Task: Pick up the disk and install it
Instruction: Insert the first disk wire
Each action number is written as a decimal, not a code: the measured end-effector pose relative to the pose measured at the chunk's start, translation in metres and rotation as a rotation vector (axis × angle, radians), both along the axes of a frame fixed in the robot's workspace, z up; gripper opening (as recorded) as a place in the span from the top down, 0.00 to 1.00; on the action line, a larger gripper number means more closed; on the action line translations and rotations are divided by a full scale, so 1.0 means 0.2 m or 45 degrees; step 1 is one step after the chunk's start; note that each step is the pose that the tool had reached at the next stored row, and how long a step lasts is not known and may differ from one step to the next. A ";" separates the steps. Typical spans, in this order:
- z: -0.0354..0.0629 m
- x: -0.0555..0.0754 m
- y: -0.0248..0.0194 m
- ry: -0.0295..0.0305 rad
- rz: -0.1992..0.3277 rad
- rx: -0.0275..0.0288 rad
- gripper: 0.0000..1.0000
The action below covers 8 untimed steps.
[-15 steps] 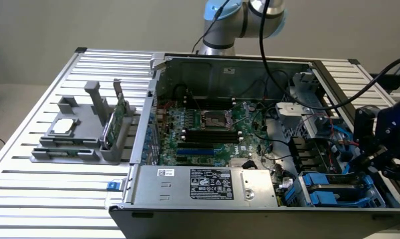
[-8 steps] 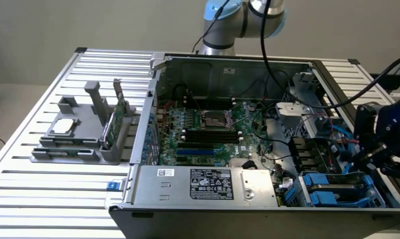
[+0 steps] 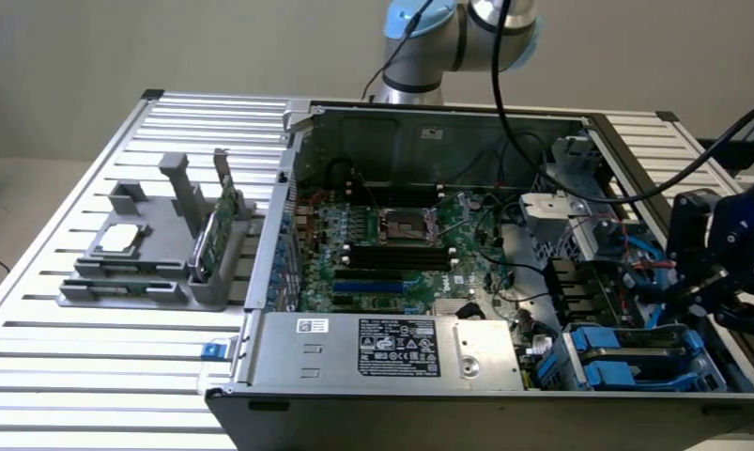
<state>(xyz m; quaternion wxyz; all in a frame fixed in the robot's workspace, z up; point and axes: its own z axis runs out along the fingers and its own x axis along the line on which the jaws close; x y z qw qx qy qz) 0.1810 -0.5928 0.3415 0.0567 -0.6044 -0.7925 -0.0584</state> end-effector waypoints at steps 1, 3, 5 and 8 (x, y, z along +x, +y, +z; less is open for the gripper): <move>0.000 0.00 0.000 0.0012 0.000 0.0003 0.84; 0.000 -0.01 0.000 0.0023 0.000 -0.0001 0.84; 0.001 -0.02 -0.001 0.0029 0.000 0.0000 0.84; 0.002 -0.04 -0.003 0.0038 0.000 -0.0001 0.84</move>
